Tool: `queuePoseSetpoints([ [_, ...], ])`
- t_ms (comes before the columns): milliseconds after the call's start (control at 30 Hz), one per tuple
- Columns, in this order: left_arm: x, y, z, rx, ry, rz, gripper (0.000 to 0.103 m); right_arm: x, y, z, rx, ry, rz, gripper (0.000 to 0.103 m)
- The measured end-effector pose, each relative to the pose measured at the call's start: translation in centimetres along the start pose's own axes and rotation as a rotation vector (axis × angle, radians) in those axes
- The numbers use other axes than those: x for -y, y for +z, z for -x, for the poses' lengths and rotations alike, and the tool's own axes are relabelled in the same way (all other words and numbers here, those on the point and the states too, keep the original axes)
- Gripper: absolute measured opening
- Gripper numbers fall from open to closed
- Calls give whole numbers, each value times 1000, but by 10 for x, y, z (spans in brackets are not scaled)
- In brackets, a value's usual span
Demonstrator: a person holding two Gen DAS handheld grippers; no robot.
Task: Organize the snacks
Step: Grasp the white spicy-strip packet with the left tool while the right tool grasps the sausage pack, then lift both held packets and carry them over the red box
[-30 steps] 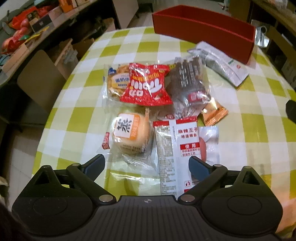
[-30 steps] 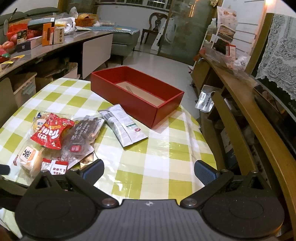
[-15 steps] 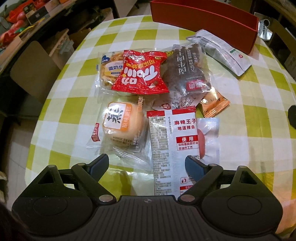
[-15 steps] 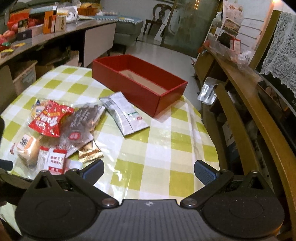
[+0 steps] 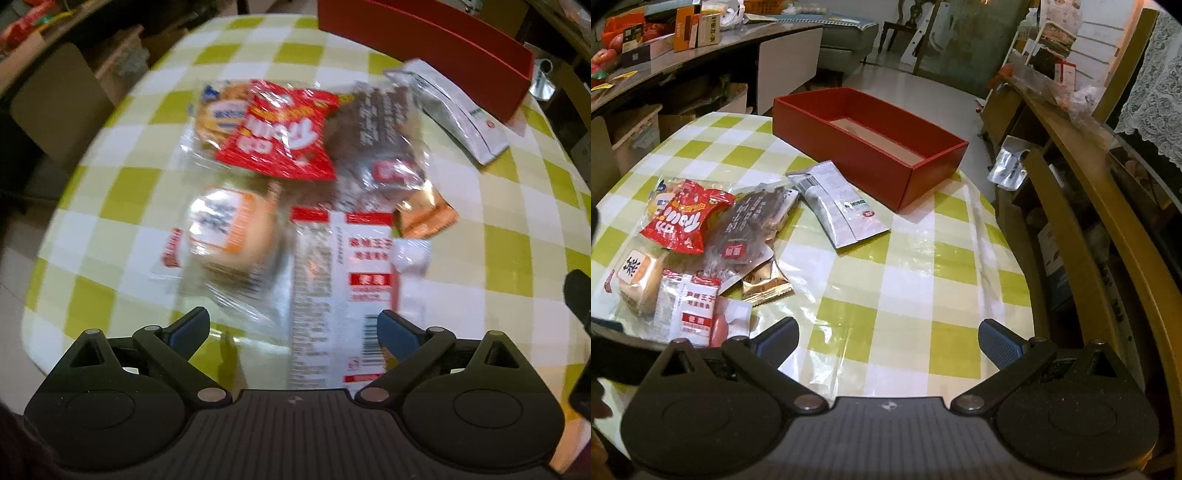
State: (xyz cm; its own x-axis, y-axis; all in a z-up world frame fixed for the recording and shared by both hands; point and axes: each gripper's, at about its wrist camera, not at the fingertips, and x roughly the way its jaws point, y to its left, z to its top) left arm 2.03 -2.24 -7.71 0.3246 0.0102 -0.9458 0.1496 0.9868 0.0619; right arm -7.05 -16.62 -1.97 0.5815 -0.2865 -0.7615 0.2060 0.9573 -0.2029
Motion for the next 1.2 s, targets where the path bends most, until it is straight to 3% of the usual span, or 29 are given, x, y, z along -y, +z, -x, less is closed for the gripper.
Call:
queuePoseSetpoints([
  [33,3,-1,-2,-14,-5,-9,95,0,0,0,1,0,0,103],
  [100,8,-1,-5,-52,-23,-26,71,3,1,1,3,5,-9,103],
  [267,10,-2,-11,-71,-28,-26,73,9,1,0,-4,14,-28,103],
  [433,-2,-2,-8,-92,-55,-29,58,10,2,1,-4,47,-23,103],
  [633,-32,-3,12,-37,-54,-16,56,1,3,-4,-15,98,22,103],
  [700,-47,0,17,-25,-72,9,55,-7,3,-5,-9,133,58,99],
  [900,-76,8,24,-22,-122,70,55,-60,8,-3,68,245,402,91],
  [1033,-88,7,27,-19,-150,61,55,-91,10,-4,132,383,645,91],
  [1200,-100,11,25,-35,-178,57,55,-120,15,-38,62,448,854,91],
])
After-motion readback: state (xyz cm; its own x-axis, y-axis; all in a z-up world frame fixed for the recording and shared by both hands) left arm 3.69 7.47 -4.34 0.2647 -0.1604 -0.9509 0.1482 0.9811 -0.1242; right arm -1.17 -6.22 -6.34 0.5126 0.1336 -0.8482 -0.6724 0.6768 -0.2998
